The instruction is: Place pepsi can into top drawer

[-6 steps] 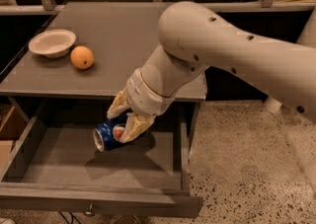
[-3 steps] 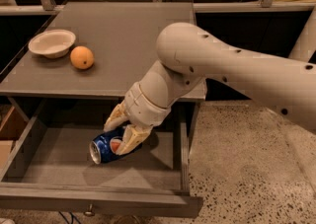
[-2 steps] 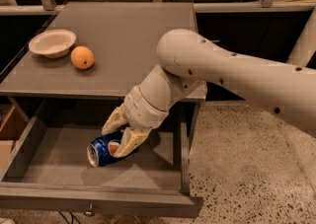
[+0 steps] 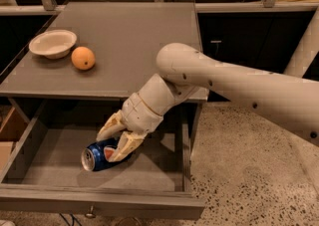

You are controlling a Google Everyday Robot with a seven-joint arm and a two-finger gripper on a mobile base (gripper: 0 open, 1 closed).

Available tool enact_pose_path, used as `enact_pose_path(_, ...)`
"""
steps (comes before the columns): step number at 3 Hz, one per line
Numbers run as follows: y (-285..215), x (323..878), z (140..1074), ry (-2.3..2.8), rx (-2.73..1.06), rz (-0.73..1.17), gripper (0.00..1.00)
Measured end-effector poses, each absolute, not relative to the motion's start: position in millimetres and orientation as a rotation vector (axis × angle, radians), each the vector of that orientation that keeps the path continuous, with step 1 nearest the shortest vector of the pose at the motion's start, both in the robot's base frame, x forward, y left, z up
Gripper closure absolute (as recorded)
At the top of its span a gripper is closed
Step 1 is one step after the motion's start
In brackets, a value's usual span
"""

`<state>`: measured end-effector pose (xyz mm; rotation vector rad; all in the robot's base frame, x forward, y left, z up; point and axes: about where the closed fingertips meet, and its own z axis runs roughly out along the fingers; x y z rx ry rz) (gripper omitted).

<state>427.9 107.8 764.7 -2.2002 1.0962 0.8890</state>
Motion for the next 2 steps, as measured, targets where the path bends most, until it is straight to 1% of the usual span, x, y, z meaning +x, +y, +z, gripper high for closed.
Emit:
enact_pose_path(1, 113.1, 426.9, 754.6, 1.061, -2.183, 0.978, 1.0)
enact_pose_path(2, 113.9, 426.6, 752.0, 1.056, -2.18, 0.995, 1.0)
